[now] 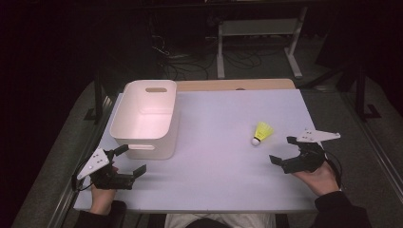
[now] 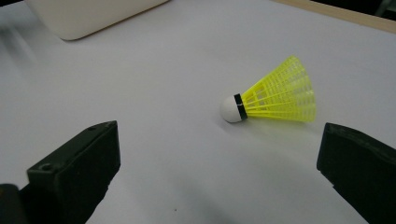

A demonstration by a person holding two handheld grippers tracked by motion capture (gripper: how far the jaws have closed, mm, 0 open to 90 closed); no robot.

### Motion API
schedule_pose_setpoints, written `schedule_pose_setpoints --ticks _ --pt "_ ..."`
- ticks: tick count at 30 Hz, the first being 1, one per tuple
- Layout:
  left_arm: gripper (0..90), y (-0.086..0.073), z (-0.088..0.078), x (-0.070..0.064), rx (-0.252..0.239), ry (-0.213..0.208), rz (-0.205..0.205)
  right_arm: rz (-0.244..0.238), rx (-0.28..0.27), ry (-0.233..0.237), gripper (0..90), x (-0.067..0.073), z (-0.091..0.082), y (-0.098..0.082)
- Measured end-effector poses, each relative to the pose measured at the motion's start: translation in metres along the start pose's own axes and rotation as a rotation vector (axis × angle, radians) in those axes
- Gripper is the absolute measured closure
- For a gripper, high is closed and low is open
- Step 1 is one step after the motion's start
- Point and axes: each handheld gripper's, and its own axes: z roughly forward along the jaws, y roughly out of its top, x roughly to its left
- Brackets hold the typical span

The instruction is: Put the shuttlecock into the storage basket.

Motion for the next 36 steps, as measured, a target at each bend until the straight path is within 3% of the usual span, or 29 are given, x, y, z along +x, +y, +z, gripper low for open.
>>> schedule_pose_setpoints --ticks 11,36 --pt "0.0 0.000 0.000 0.000 0.000 0.000 0.001 0.000 -0.001 0.000 0.0 -0.002 -0.002 0.004" --pt "0.0 0.000 0.000 0.000 0.001 -0.003 0.003 -0.035 0.029 -0.003 0.0 -0.012 -0.003 0.032"
